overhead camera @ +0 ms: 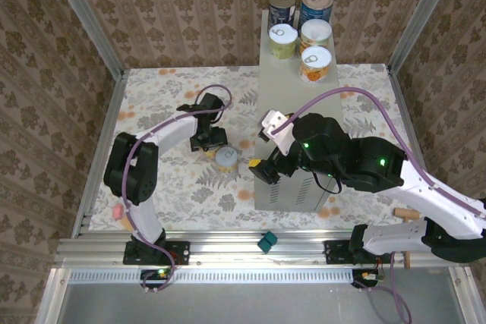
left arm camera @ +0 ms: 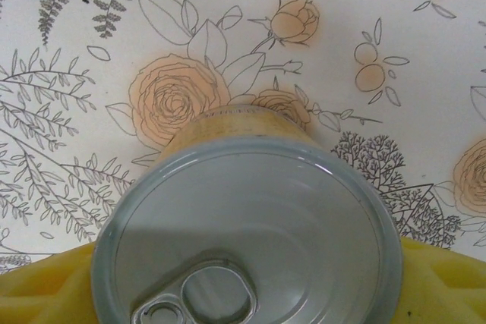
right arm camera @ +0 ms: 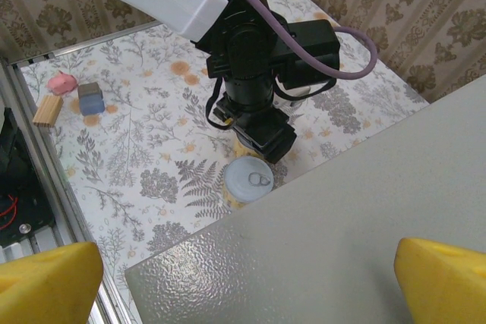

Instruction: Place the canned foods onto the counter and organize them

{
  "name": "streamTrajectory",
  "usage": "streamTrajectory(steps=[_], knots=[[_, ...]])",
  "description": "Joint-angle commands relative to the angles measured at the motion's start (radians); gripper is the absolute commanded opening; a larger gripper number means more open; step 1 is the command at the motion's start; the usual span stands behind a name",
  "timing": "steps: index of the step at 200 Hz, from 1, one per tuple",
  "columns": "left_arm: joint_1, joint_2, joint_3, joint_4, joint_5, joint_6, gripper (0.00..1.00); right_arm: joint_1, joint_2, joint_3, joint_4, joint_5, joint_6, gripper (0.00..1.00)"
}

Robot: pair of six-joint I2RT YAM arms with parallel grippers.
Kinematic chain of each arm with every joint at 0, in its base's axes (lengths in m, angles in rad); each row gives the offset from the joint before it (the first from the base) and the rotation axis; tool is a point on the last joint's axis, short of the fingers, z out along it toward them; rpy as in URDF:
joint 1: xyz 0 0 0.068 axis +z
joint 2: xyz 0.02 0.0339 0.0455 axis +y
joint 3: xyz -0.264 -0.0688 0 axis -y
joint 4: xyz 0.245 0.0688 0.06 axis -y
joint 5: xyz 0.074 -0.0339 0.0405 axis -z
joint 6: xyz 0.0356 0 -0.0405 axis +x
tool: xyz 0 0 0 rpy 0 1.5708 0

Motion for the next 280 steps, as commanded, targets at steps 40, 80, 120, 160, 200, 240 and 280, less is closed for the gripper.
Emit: streamTrajectory(steps=[40,80,120,160,200,240,280], knots=[[0.014,-0.171,0.118,-0.212,-0.059,0.153,0.66,0.007,-0.07,-0.021,0.007,-0.004,0.007,1.0],[0.014,-0.288,0.209,-0.336,-0.007,0.265,0.66,0.007,-0.128,-0.061,0.014,0.019,0.023,1.0],[-0.004,-0.373,0.345,-0.434,0.149,0.383,0.65,0.007,-0.188,-0.105,0.026,0.034,0.006,1.0],[-0.05,-0.425,0.533,-0.553,0.301,0.467,0.65,0.008,-0.227,-0.145,0.067,0.021,-0.063,1.0],[-0.101,-0.433,0.701,-0.664,0.439,0.535,0.66,0.007,-0.23,-0.183,0.147,-0.115,-0.187,1.0],[-0.145,-0.429,0.782,-0.73,0.552,0.576,0.66,0.007,-0.19,-0.203,0.25,-0.188,-0.265,1.0],[-0.189,-0.45,0.809,-0.757,0.618,0.608,0.66,0.007,-0.127,-0.186,0.328,-0.183,-0.268,1.0]])
